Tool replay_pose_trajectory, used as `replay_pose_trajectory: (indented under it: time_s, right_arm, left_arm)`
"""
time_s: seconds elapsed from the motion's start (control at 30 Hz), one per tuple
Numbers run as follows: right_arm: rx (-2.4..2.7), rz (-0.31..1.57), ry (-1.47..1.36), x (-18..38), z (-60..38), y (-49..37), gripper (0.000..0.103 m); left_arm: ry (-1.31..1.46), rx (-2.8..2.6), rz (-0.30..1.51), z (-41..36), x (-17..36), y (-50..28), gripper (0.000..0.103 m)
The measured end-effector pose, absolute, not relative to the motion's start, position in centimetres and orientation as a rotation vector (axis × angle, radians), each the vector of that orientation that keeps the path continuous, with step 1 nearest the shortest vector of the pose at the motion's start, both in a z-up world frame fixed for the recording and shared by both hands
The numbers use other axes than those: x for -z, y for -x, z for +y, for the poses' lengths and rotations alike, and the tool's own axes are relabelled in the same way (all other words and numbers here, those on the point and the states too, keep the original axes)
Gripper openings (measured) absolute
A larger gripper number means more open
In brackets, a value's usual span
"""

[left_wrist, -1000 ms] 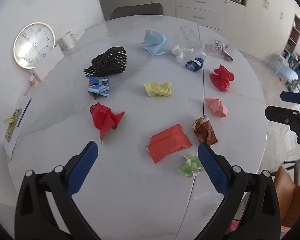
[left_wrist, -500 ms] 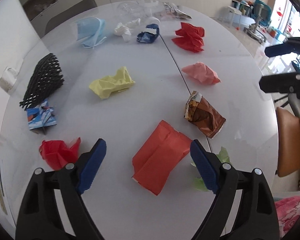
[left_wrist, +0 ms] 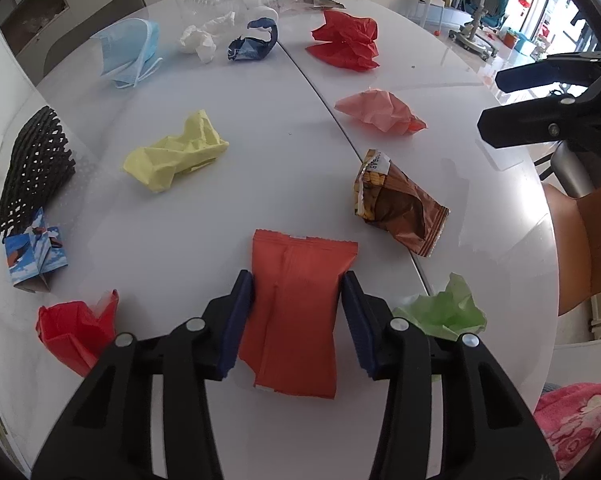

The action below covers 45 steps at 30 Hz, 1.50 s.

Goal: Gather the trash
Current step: 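Carry the red wrapper in the left tool while the right tool carries the pink tissue to the white bin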

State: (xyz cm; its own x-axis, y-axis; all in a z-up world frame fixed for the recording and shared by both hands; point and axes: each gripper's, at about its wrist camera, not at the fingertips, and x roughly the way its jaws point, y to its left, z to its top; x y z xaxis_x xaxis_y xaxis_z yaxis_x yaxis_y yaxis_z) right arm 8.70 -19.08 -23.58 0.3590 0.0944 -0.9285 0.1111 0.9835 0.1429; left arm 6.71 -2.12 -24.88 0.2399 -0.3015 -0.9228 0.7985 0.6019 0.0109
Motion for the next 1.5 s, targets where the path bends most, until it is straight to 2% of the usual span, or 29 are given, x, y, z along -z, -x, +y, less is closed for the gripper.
replay_pose_trajectory:
  time_s: [0.07,0.13,0.27,0.37,0.43,0.57,0.7,0.93,1.1,1.3,1.37,1.47,1.5]
  right_arm:
    - [-0.011,1.189,-0.203,23.7,-19.0,-9.2,0.101]
    - [-0.017,1.188,-0.199,24.3,-18.9,-10.3,0.09]
    - [-0.013,1.202,-0.181,26.0,-18.6,-12.6,0.077]
    - [-0.016,1.227,-0.161,27.2,-18.5,-13.7,0.06]
    - [-0.019,1.244,-0.165,27.7,-18.5,-14.2,0.037]
    - [-0.031,1.237,-0.177,27.4,-19.1,-13.8,0.032]
    - [-0.032,1.212,-0.212,25.5,-20.9,-11.2,0.032]
    - [0.039,1.186,-0.209,21.1,-27.9,-3.2,0.033]
    - [0.102,1.196,-0.195,20.0,-34.0,2.9,0.034]
    - [0.115,1.206,-0.226,20.6,-39.6,7.0,0.035]
    - [0.103,1.207,-0.23,20.8,-40.8,7.7,0.035]
    - [0.077,1.208,-0.234,21.0,-41.9,8.1,0.035]
    - [0.065,1.209,-0.235,21.1,-42.1,8.1,0.036]
  left_arm:
    - [-0.5,0.815,1.1,-1.8,24.5,-6.8,0.04]
    - [-0.46,0.803,1.103,-1.5,24.1,-7.0,0.04]
    - [-0.379,0.766,1.105,-0.5,22.7,-7.2,0.04]
    - [-0.339,0.736,1.092,0.3,21.2,-7.1,0.039]
    - [-0.323,0.719,1.083,0.7,20.1,-6.8,0.039]
    - [-0.315,0.693,1.072,1.0,18.2,-5.5,0.039]
    - [-0.302,0.709,1.052,-0.1,15.8,-3.1,0.039]
    - [-0.295,0.863,1.033,-7.9,12.8,2.9,0.04]
    - [-0.291,0.962,1.067,-15.3,13.3,6.5,0.04]
    - [-0.317,0.994,1.146,-22.8,16.3,9.4,0.04]
    - [-0.333,0.985,1.171,-24.5,17.3,10.0,0.044]
    - [-0.342,0.942,1.2,-26.1,18.4,10.3,0.062]
    - [-0.339,0.932,1.203,-26.3,18.5,10.3,0.065]
